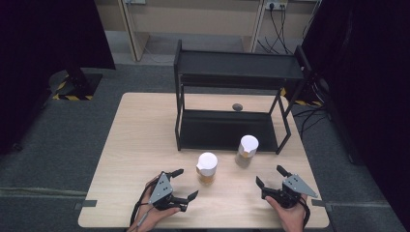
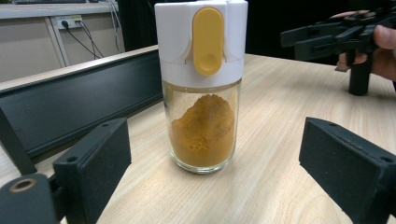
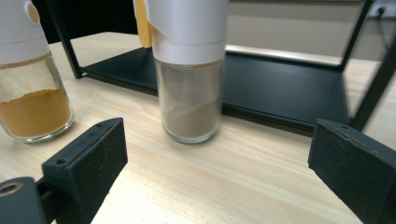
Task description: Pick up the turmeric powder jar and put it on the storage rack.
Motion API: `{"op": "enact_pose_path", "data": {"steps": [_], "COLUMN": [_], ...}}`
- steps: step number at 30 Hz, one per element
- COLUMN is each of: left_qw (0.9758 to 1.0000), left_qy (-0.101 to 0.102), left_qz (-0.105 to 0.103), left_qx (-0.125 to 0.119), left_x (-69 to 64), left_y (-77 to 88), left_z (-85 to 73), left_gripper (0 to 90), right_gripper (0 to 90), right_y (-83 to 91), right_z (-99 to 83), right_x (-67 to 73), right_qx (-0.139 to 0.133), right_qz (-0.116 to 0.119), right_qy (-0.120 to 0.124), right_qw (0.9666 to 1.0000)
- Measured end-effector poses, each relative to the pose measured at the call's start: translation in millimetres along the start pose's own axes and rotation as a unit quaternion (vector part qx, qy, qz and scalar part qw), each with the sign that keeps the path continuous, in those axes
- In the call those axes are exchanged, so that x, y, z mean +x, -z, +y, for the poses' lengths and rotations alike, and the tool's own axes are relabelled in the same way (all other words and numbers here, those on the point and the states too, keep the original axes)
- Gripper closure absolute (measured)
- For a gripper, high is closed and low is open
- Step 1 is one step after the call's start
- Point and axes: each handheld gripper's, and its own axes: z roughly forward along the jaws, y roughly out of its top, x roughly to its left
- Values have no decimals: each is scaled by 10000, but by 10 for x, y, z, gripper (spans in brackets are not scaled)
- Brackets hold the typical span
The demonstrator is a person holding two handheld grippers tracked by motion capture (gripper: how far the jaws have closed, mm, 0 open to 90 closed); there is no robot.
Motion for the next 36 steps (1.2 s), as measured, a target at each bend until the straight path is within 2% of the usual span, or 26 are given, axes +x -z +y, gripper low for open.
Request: {"op": "enact_pose_path", "data": {"steps": [5,10,15,17,26,36], "left_qw": [10000,10000,9997,9996,9996,9997], "left_qy": [16,37,200,208,175,84], "left_qz": [22,53,120,124,96,115], "left_qx": [4,-63,-105,-125,-193,-221], "left_x": [-8,-16,-12,-14,-56,-21], "left_y": [8,22,27,15,-158,-345], "left_z": [0,-24,-39,-43,-21,68], "left_gripper": [83,79,80,81,85,102], "right_gripper": [50,50,50,50,49,50], "right_y": [70,84,87,87,91,86], "right_z": [-77,-97,-103,-103,-104,-94], "right_x": [44,39,31,31,33,32], "right_qx": [-178,-230,-247,-245,-246,-219], "right_qz": [-124,-127,-130,-130,-130,-115], "right_qy": [-28,-80,-127,-123,-124,-96], "right_qw": [9998,9996,9995,9995,9995,9996]}}
